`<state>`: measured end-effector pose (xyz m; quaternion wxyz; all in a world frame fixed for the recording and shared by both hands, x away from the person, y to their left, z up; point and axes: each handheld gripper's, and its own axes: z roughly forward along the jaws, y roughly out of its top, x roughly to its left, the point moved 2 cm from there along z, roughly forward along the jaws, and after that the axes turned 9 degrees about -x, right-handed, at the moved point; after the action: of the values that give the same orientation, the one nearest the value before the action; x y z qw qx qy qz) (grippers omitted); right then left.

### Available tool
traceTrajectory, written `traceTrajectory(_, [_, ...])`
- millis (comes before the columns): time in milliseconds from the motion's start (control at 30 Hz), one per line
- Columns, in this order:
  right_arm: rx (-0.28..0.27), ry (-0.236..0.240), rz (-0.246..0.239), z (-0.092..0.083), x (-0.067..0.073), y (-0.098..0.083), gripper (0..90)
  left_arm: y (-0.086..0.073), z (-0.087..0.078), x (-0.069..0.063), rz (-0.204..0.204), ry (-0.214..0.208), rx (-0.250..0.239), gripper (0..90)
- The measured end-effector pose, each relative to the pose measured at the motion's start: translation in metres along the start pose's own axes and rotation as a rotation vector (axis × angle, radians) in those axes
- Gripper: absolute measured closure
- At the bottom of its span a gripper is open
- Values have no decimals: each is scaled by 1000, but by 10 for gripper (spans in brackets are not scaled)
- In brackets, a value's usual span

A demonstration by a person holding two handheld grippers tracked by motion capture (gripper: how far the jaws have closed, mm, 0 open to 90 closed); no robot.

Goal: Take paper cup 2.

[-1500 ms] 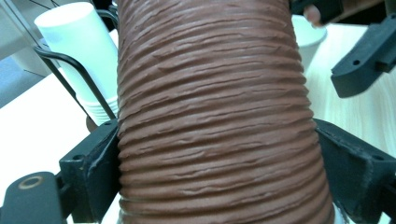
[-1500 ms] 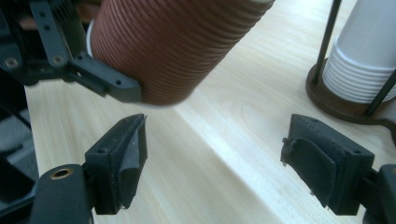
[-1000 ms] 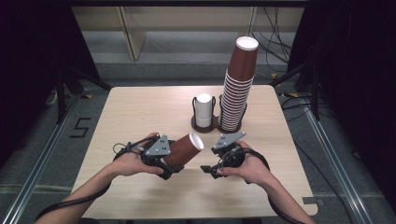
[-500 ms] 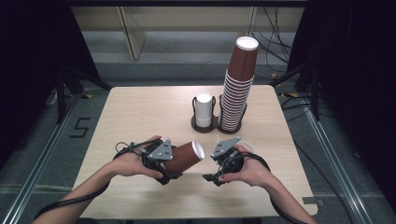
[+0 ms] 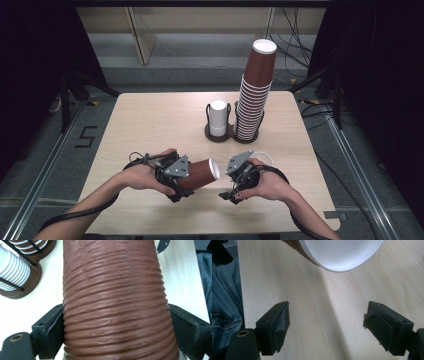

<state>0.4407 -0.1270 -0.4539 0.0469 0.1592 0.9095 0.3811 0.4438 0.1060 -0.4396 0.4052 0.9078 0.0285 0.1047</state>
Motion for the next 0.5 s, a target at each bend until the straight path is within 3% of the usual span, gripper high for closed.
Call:
traceTrajectory(100, [13, 4, -12, 0, 0, -1, 205, 0, 1, 0, 30, -1, 25, 109])
traceTrajectory(367, [35, 16, -33, 1, 1, -3, 202, 1, 5, -3, 35, -16, 51, 108])
traceTrajectory(500, [38, 14, -40, 2, 1, -4, 201, 0, 6, -5, 57, -35, 75, 108])
